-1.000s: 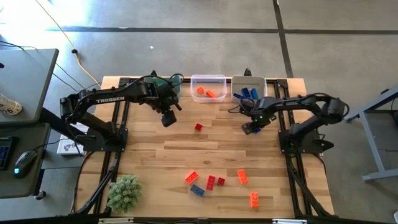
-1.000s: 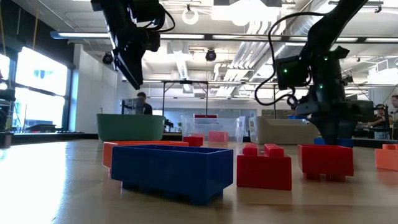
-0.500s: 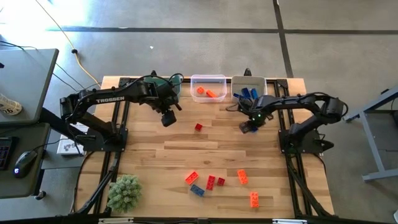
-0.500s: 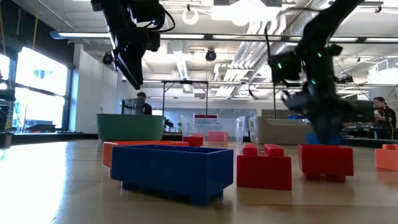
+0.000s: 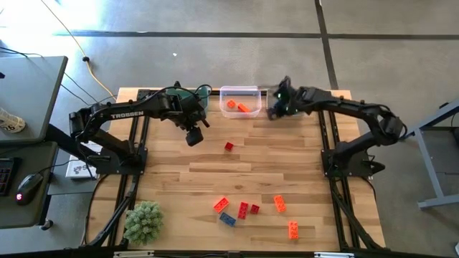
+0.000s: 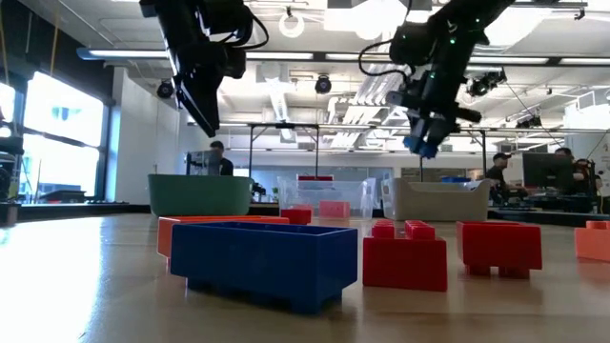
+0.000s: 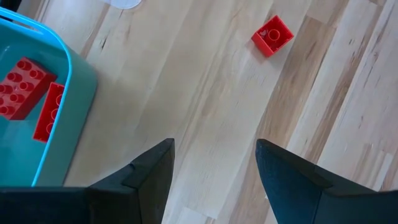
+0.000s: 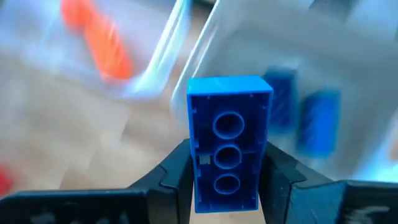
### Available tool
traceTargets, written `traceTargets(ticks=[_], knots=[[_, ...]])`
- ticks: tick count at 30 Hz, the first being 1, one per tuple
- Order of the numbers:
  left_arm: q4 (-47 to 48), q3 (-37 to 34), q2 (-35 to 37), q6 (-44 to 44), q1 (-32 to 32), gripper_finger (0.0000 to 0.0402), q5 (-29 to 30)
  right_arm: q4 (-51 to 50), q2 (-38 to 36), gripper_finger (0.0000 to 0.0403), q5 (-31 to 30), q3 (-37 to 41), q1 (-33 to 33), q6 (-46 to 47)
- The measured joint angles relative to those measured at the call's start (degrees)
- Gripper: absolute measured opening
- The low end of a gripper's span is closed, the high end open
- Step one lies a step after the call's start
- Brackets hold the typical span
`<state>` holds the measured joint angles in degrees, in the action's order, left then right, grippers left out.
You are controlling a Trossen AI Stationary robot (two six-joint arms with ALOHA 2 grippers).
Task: Sort & place blocks by color
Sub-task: Put the blue game piece into the white bin
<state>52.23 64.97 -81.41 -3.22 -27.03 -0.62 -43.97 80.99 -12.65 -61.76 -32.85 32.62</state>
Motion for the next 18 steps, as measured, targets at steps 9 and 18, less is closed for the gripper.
traceTargets(ticks=[9, 18], knots=[[0.0, 0.0, 0.0, 0.0, 0.1, 0.0213, 0.0, 11.9, 0.2, 0.0108, -7.7, -1.5, -8.5, -9.8], [0.0, 0.0, 0.0, 0.0, 1.1, 0.0213, 0.0, 12.5, 5.1, 0.0108, 0.1, 3.6, -11.9, -10.4]])
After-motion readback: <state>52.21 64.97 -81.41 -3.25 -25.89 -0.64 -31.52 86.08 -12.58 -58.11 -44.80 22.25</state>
